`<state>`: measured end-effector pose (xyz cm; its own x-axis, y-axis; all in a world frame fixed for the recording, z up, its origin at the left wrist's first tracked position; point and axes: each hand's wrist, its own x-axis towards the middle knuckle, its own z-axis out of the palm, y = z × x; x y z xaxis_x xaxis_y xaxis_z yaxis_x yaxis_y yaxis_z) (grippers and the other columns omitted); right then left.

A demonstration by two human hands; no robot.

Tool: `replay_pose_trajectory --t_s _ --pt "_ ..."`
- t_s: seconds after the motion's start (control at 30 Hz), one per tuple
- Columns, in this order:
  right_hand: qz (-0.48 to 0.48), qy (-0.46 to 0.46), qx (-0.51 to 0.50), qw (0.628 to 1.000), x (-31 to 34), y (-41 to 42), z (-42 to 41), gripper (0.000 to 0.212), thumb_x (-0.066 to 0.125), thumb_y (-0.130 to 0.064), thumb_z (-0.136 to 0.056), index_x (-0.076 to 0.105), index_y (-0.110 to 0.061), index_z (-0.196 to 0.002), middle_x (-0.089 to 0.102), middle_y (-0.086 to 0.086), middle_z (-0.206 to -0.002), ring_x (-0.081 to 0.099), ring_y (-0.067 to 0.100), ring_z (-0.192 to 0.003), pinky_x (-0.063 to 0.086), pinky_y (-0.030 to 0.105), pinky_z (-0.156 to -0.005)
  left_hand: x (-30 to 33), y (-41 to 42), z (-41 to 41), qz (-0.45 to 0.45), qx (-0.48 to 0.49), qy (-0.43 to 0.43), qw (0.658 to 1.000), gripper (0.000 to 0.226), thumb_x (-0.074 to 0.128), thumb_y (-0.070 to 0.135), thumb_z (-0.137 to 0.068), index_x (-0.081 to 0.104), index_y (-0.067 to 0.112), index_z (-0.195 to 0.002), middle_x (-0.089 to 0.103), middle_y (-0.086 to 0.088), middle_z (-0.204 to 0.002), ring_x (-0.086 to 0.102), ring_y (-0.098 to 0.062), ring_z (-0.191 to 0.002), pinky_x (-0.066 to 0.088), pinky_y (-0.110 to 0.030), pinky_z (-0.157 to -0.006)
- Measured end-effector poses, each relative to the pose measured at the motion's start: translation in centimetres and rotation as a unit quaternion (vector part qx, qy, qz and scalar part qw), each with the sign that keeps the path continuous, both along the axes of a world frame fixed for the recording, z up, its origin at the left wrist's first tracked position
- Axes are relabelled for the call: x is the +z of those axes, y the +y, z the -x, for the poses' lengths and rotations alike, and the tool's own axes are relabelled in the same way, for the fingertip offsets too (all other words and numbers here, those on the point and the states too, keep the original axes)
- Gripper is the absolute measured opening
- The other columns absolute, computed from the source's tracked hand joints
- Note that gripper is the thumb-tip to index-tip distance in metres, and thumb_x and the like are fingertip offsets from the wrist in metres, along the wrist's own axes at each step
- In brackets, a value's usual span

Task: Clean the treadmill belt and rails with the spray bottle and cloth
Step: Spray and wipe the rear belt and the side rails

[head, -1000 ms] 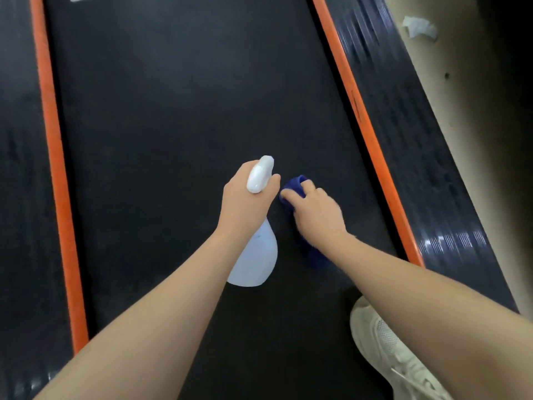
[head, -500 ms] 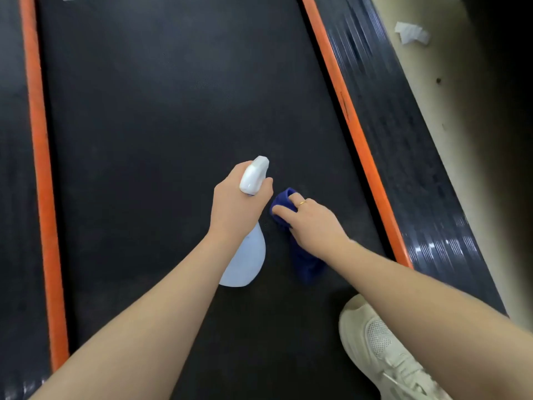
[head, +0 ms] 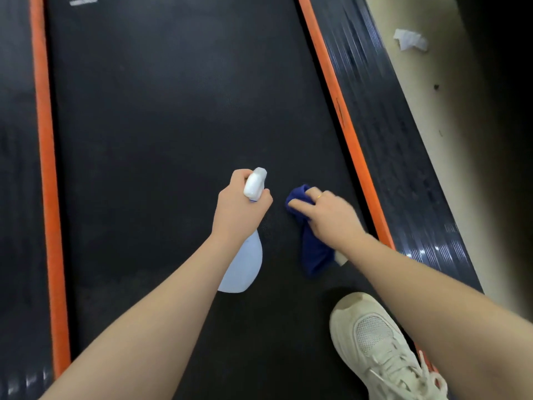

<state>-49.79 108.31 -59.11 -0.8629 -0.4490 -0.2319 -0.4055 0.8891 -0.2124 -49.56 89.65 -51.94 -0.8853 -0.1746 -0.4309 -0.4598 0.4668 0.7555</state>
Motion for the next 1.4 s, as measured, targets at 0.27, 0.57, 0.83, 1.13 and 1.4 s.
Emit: replay_pose_trajectory --t_s 0.27,0.57,0.83,1.13,1.4 --pt "-0.03 -0.027 -0.27 0.962 0.8 0.0 -2.0 0.05 0.048 -0.016 -0.09 0.038 -0.021 -0.138 0.036 0.012 -0.138 0.052 0.036 -0.1 0.041 0.039 -0.071 -0.5 1.0 -0.7 0.028 -0.046 0.017 0.998 0.029 0.058 0.023 -0.088 0.049 0.023 -0.115 0.054 0.015 -0.09 0.056 -0.01 -0.085 0.05 -0.033 -0.073" --pt "-0.03 -0.07 -0.227 0.971 0.2 -3.0 -1.0 0.045 0.043 -0.015 -0.094 0.037 -0.029 -0.136 0.03 0.008 -0.14 0.049 0.025 -0.09 0.036 0.032 -0.067 -1.3 -3.2 -2.4 0.028 0.039 -0.066 0.997 0.023 0.055 0.014 -0.086 0.047 0.017 -0.107 0.055 0.006 -0.096 0.052 -0.007 -0.08 0.04 -0.022 -0.061" --pt "-0.001 -0.115 0.068 0.991 0.6 -9.7 -5.1 0.048 0.046 -0.017 -0.092 0.035 -0.028 -0.138 0.034 0.009 -0.135 0.052 0.03 -0.097 0.034 0.035 -0.063 -1.1 -7.5 -7.7 0.017 0.15 -0.042 0.988 0.023 0.057 0.013 -0.085 0.049 0.015 -0.105 0.054 0.012 -0.092 0.053 -0.005 -0.082 0.04 -0.02 -0.064" --pt "-0.056 -0.146 0.115 0.981 2.5 -14.8 -6.0 0.054 0.046 -0.012 -0.091 0.032 -0.027 -0.141 0.031 0.003 -0.137 0.051 0.026 -0.098 0.041 0.033 -0.069 0.0 -14.2 -16.0 0.037 0.293 -0.063 0.953 0.029 0.058 0.007 -0.081 0.049 0.019 -0.106 0.058 0.006 -0.096 0.053 -0.005 -0.081 0.039 -0.021 -0.061" --pt "0.049 -0.155 0.195 0.967 5.2 -24.1 -7.6 0.045 0.047 -0.017 -0.093 0.042 -0.032 -0.135 0.034 -0.003 -0.138 0.053 0.025 -0.102 0.044 0.033 -0.077 -0.6 -17.5 -19.5 0.083 0.413 -0.048 0.905 0.02 0.056 0.016 -0.085 0.045 0.016 -0.103 0.052 0.006 -0.081 0.053 -0.014 -0.072 0.043 -0.033 -0.063"
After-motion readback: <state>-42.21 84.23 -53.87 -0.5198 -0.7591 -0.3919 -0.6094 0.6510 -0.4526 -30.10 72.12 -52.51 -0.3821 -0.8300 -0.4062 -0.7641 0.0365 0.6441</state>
